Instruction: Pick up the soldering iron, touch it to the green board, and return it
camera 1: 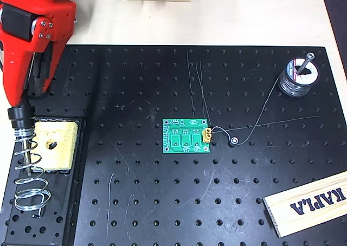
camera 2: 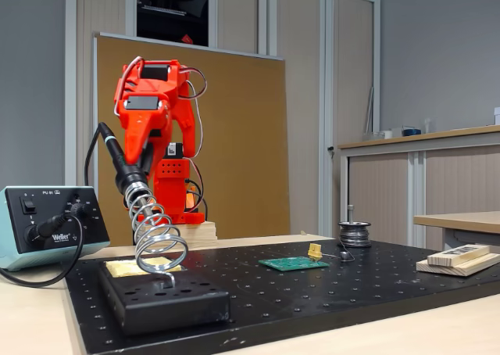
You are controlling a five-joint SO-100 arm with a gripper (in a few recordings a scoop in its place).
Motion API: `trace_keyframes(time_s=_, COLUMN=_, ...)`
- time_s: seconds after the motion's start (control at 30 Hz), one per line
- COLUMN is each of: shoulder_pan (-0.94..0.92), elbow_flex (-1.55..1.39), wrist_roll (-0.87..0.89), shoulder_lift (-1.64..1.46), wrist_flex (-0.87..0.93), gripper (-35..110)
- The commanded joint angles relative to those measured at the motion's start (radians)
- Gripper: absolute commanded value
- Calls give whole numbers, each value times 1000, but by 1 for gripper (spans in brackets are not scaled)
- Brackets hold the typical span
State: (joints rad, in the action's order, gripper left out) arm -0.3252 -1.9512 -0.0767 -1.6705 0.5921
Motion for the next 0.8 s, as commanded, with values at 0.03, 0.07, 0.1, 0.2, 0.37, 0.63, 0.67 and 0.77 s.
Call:
trace_keyframes(time_s=0.03, shoulder_pan=-9, elbow_flex=11, wrist_roll=-18, shoulder_lift=-15, wrist_flex=-26, gripper=13)
trace_keyframes(time_s=0.07, shoulder_pan=-8, elbow_flex=11, wrist_roll=-18, shoulder_lift=-15, wrist_flex=-28, gripper=13)
trace_keyframes(time_s=0.1, shoulder_pan=-8, elbow_flex=11, wrist_roll=-18, shoulder_lift=-15, wrist_flex=-28, gripper=12)
trace_keyframes(time_s=0.2, shoulder_pan=-8, elbow_flex=21, wrist_roll=-18, shoulder_lift=-9, wrist_flex=-28, gripper=11)
trace_keyframes(time_s=0.37, shoulder_pan=-8, elbow_flex=54, wrist_roll=-18, shoulder_lift=18, wrist_flex=-28, gripper=7)
trace_keyframes(time_s=0.63, shoulder_pan=-12, elbow_flex=97, wrist_roll=-12, shoulder_lift=52, wrist_flex=-23, gripper=0)
trace_keyframes(time_s=0.67, shoulder_pan=-12, elbow_flex=98, wrist_roll=-14, shoulder_lift=51, wrist_flex=-15, gripper=0)
trace_keyframes(time_s=0.77, shoulder_pan=-14, elbow_flex=100, wrist_roll=-18, shoulder_lift=35, wrist_flex=5, gripper=0)
